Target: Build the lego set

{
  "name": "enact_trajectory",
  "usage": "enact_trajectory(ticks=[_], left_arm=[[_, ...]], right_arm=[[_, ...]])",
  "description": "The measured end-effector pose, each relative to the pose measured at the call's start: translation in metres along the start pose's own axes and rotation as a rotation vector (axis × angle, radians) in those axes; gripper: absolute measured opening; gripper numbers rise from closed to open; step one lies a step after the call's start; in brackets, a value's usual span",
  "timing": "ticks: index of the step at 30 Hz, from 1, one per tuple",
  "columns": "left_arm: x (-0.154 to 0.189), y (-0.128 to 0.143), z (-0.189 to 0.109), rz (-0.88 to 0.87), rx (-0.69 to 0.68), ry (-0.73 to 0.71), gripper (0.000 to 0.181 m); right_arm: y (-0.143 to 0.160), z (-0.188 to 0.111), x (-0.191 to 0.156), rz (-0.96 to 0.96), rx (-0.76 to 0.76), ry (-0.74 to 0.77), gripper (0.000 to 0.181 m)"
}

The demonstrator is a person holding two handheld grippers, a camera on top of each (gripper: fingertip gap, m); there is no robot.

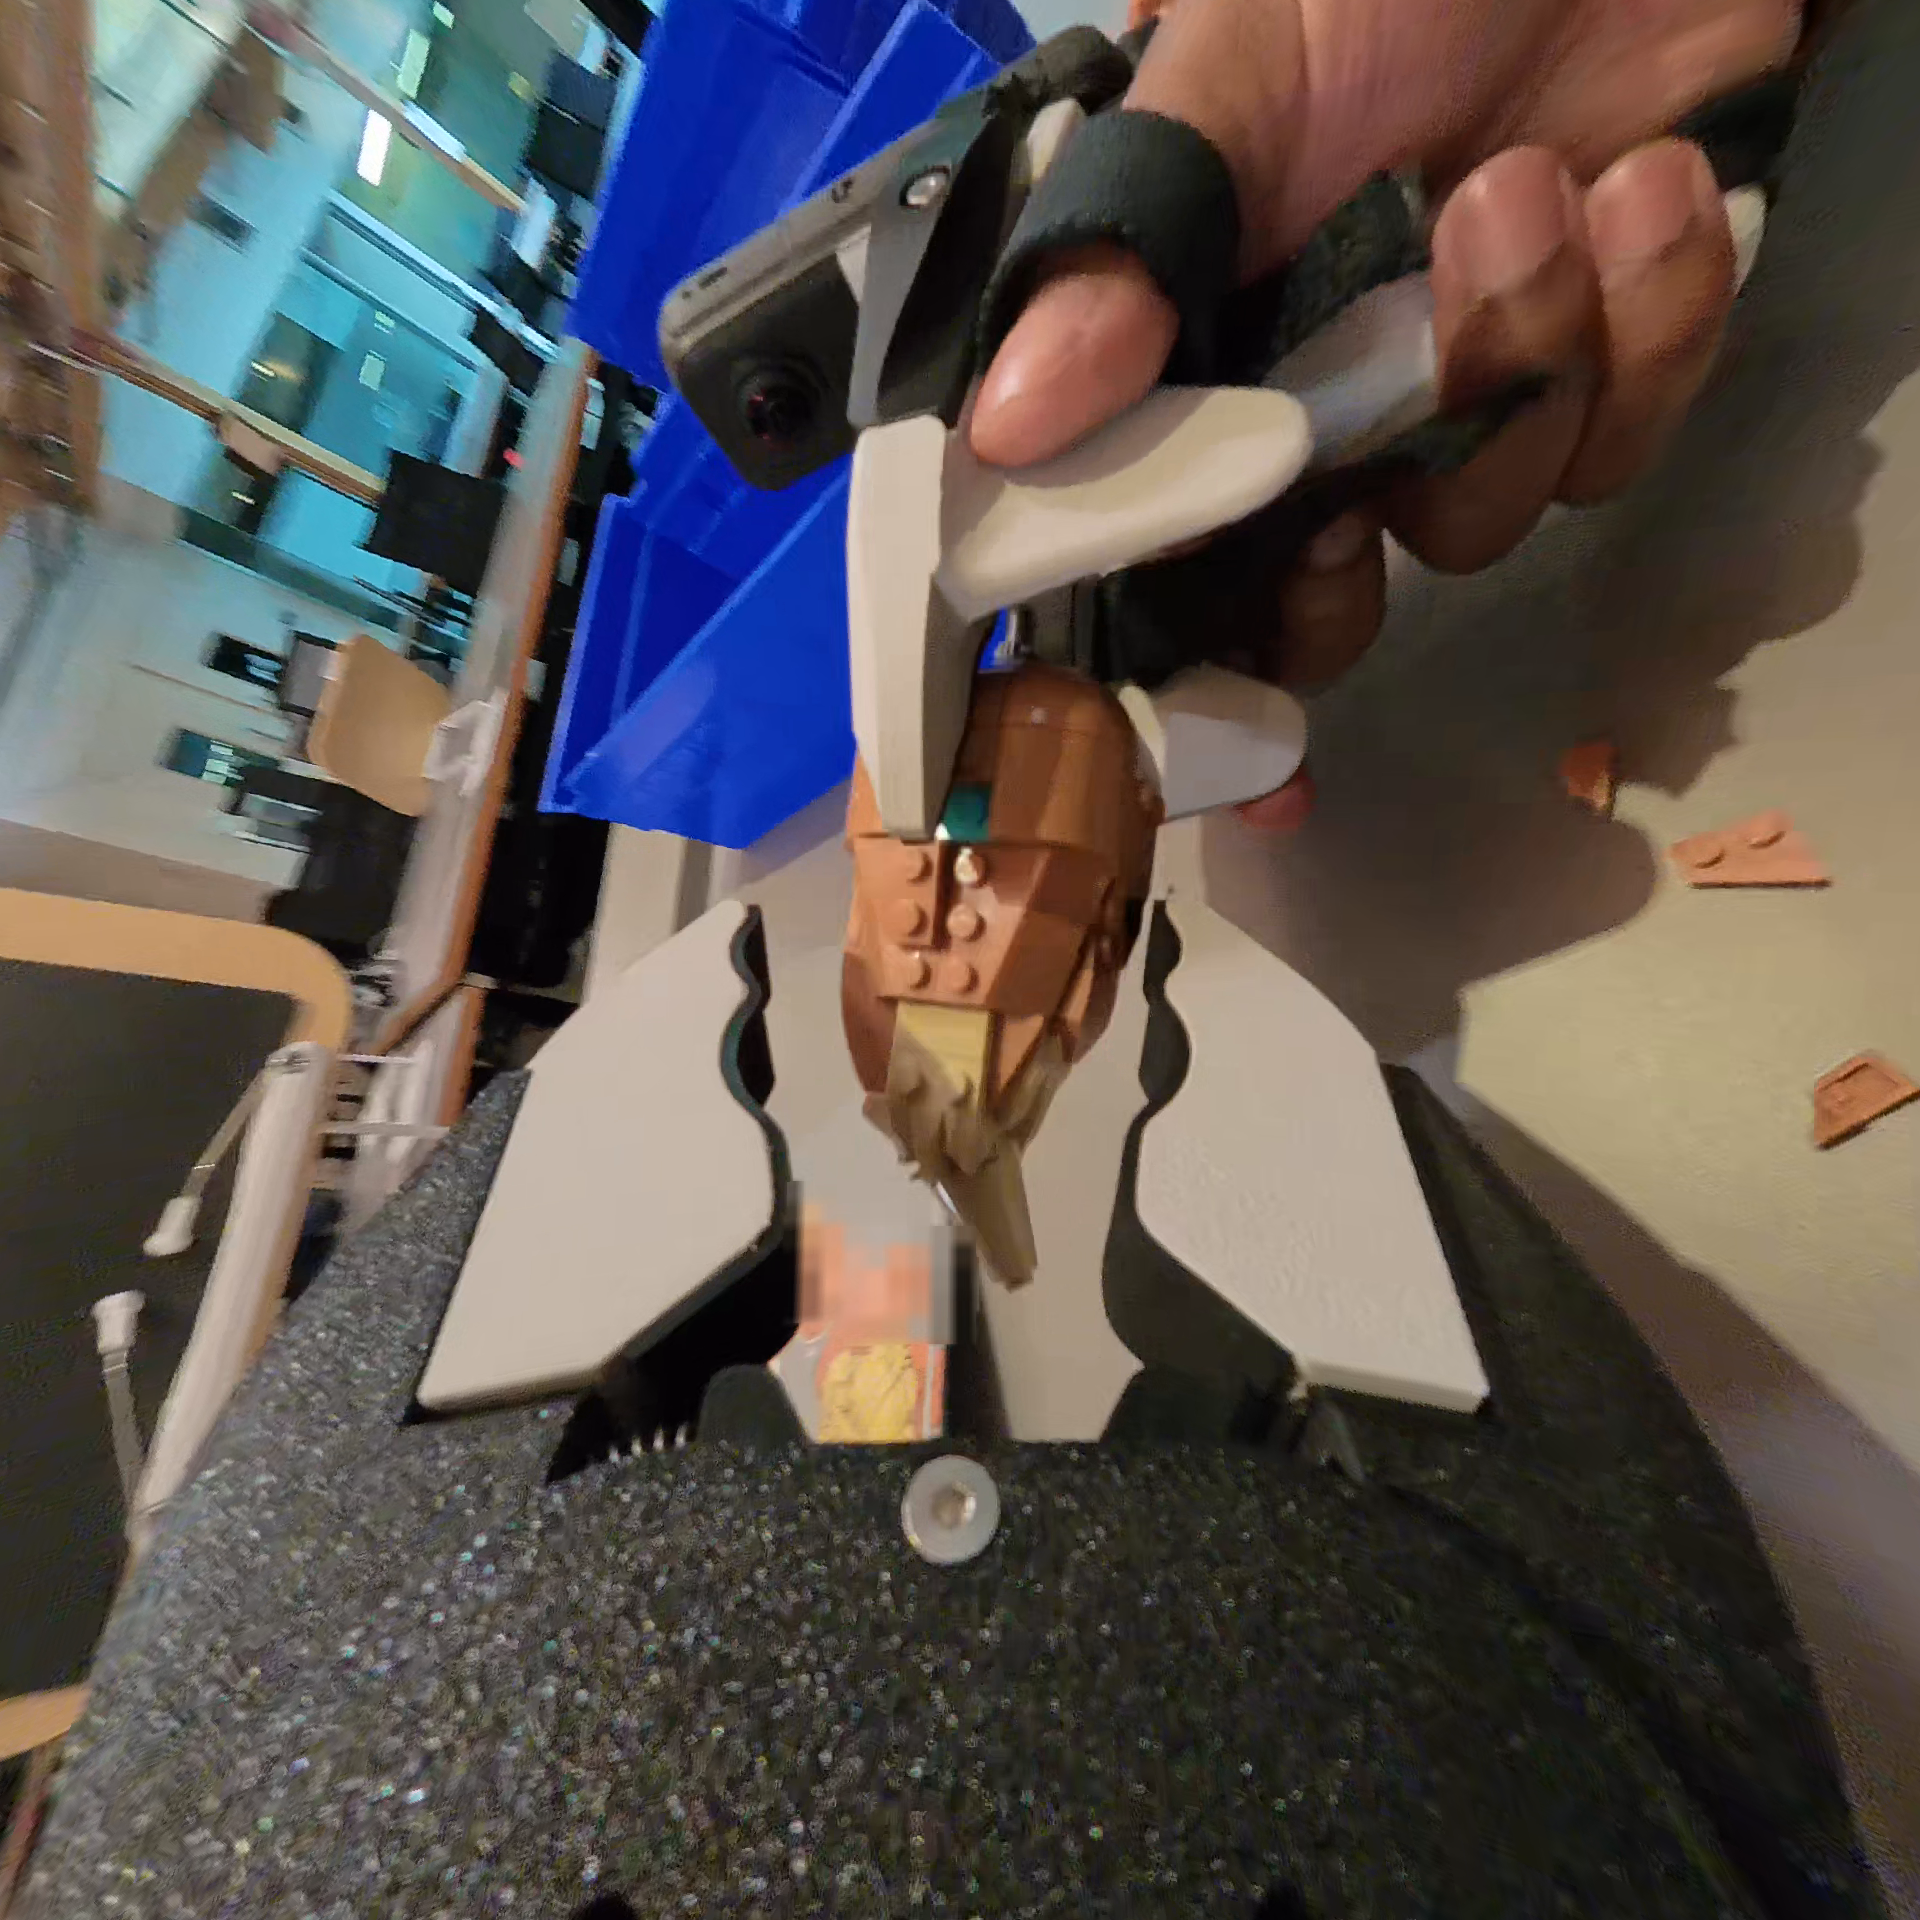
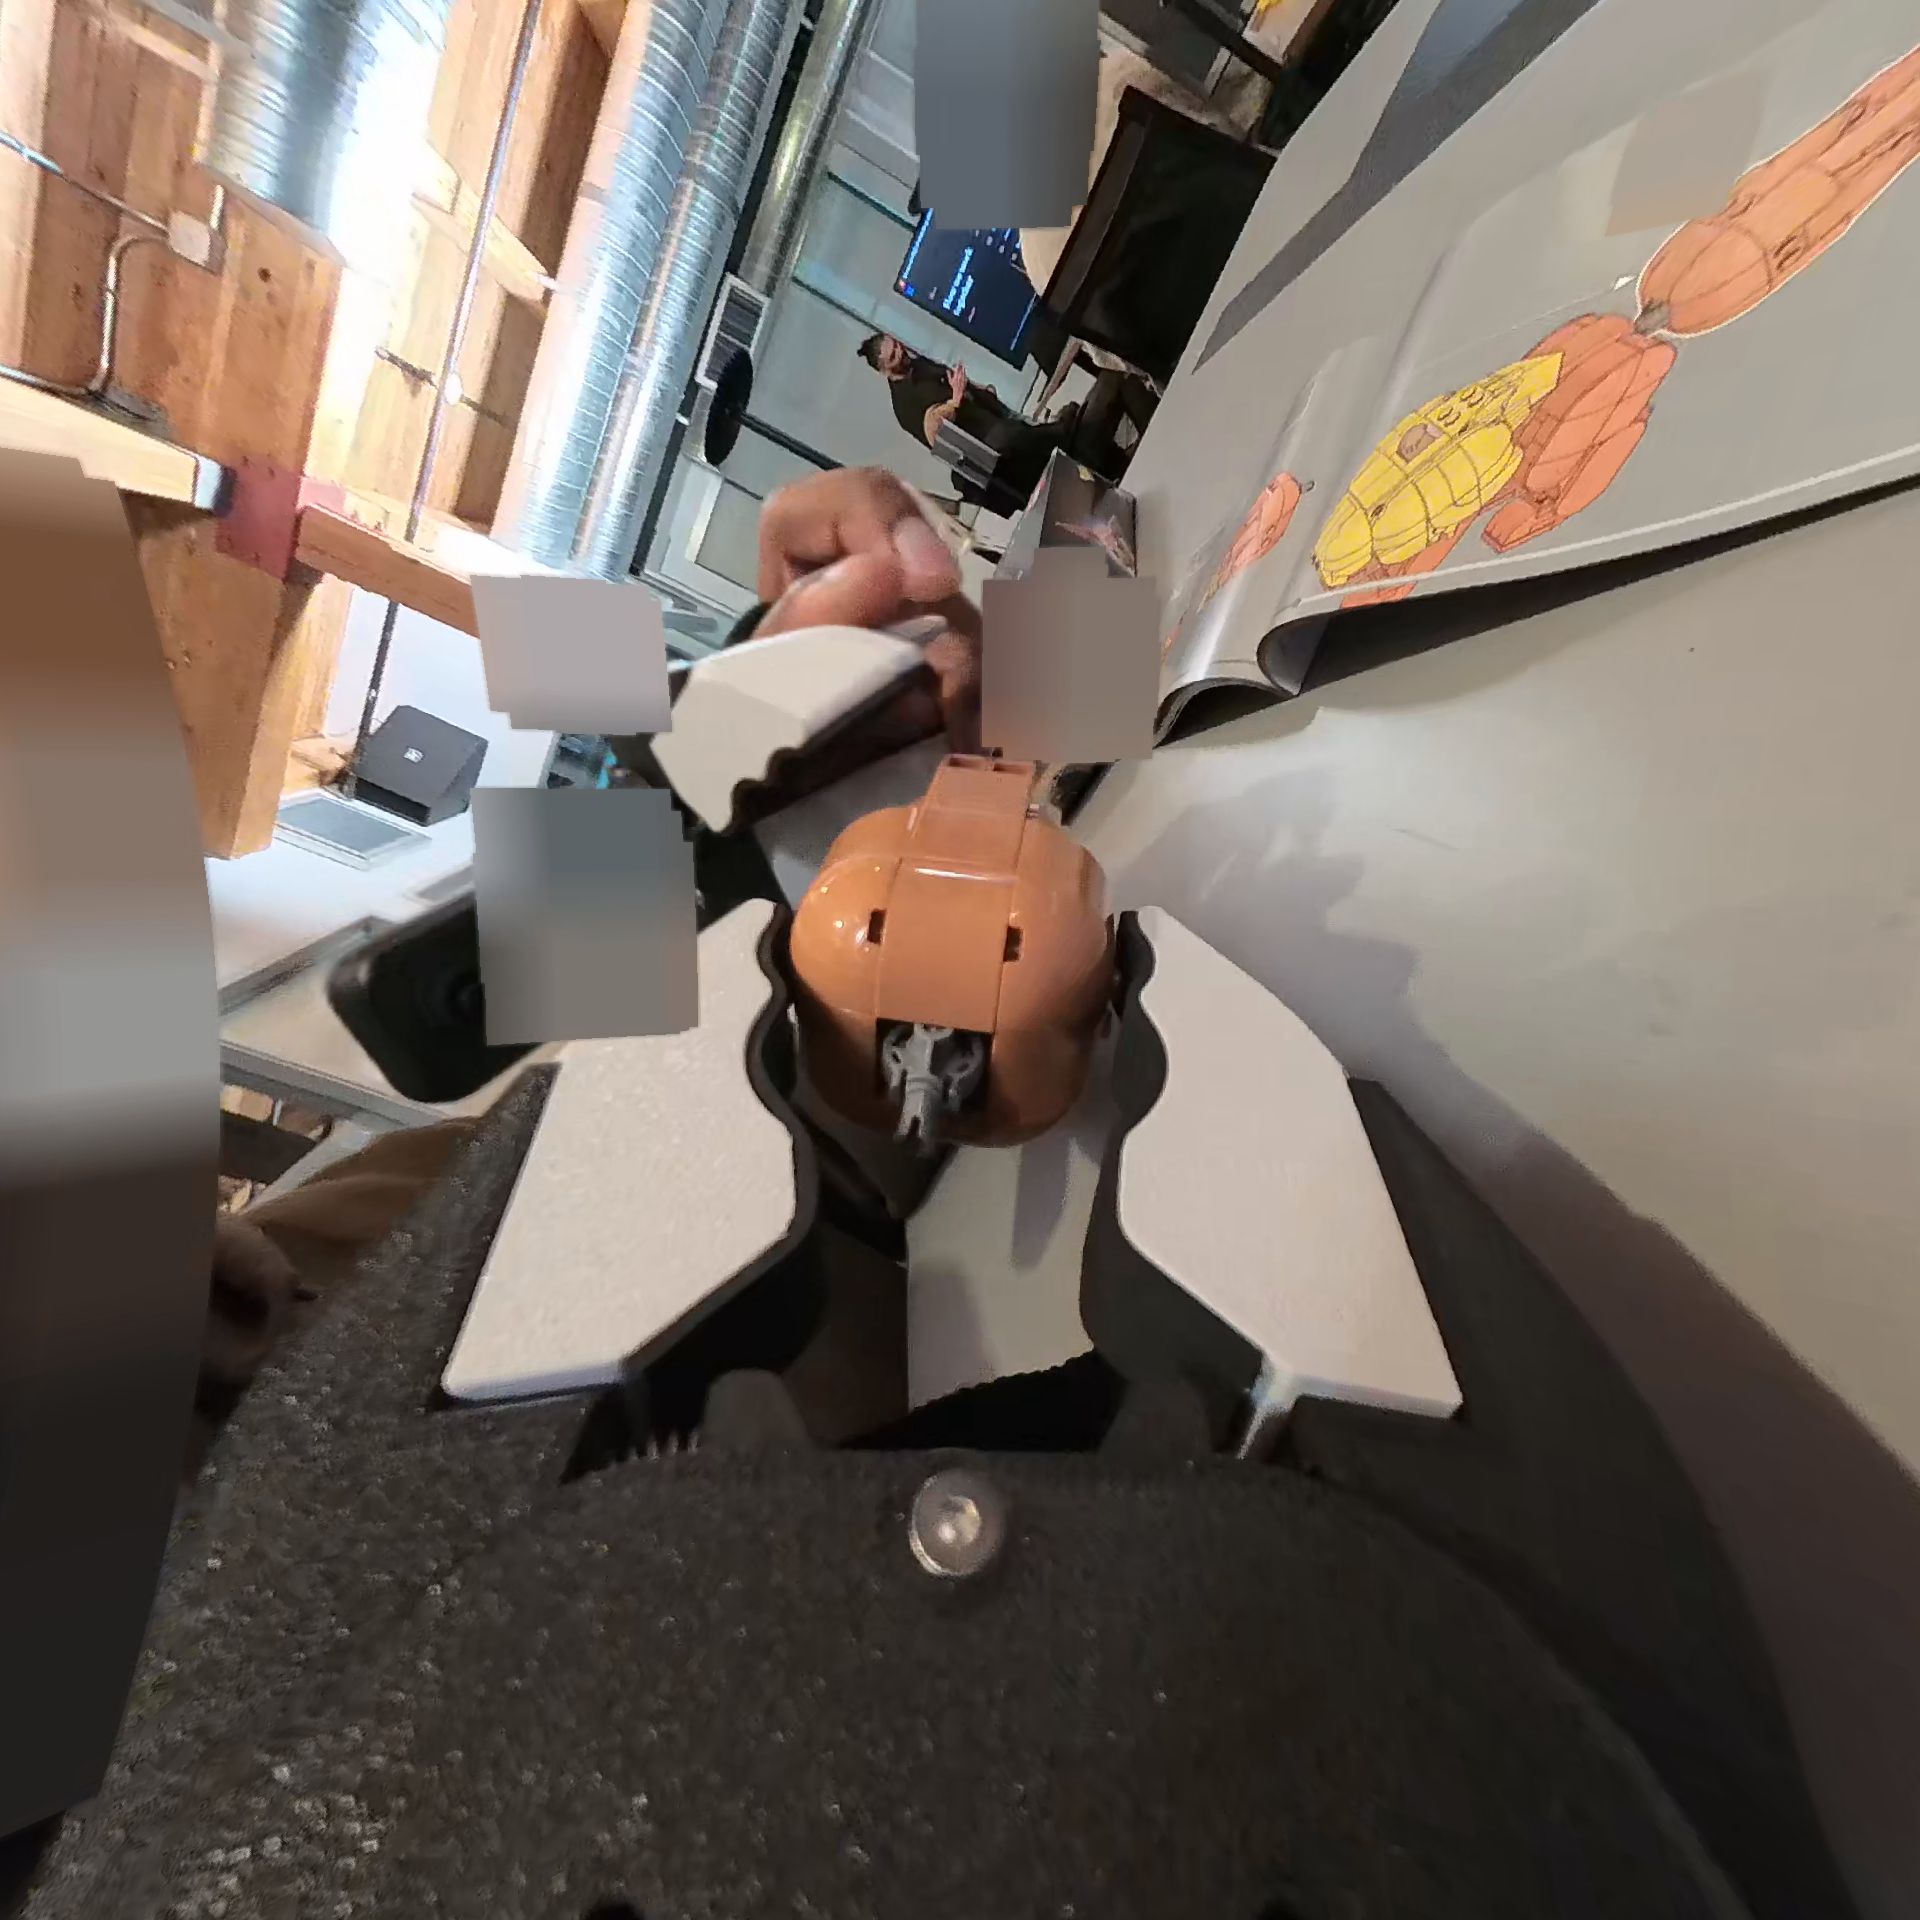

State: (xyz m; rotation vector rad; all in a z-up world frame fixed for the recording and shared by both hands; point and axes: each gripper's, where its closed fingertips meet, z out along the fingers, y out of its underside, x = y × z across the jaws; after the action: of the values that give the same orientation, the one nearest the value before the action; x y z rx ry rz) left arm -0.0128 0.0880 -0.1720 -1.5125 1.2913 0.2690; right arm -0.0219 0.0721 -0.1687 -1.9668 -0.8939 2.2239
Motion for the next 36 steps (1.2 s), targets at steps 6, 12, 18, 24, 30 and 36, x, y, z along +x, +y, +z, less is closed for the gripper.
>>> enact_trajectory(ticks=[6,12,18,24,30,36], left_arm=[[-0.01,0.009,-0.011,0.341,-0.076,-0.31,0.074],[-0.013,0.008,-0.012,0.556,-0.165,-0.483,0.075],[-0.017,0.009,-0.012,0.594,-0.199,-0.509,0.067],[-0.02,0.008,-0.013,0.642,-0.231,-0.546,0.063],[-0.021,0.006,-0.015,0.669,-0.251,-0.555,0.06],[-0.022,0.007,-0.014,0.673,-0.261,-0.543,0.052]], right_arm=[[-0.008,0.003,-0.004,0.053,0.062,-0.008,0.06],[-0.007,0.009,-0.008,0.085,0.109,-0.017,0.06],[-0.001,0.015,-0.012,0.061,0.101,-0.023,0.06],[-0.001,0.015,-0.013,0.035,0.108,-0.023,0.06],[-0.001,0.015,-0.015,-0.009,0.107,-0.008,0.06],[-0.003,0.013,-0.012,-0.049,0.115,0.034,0.059]])
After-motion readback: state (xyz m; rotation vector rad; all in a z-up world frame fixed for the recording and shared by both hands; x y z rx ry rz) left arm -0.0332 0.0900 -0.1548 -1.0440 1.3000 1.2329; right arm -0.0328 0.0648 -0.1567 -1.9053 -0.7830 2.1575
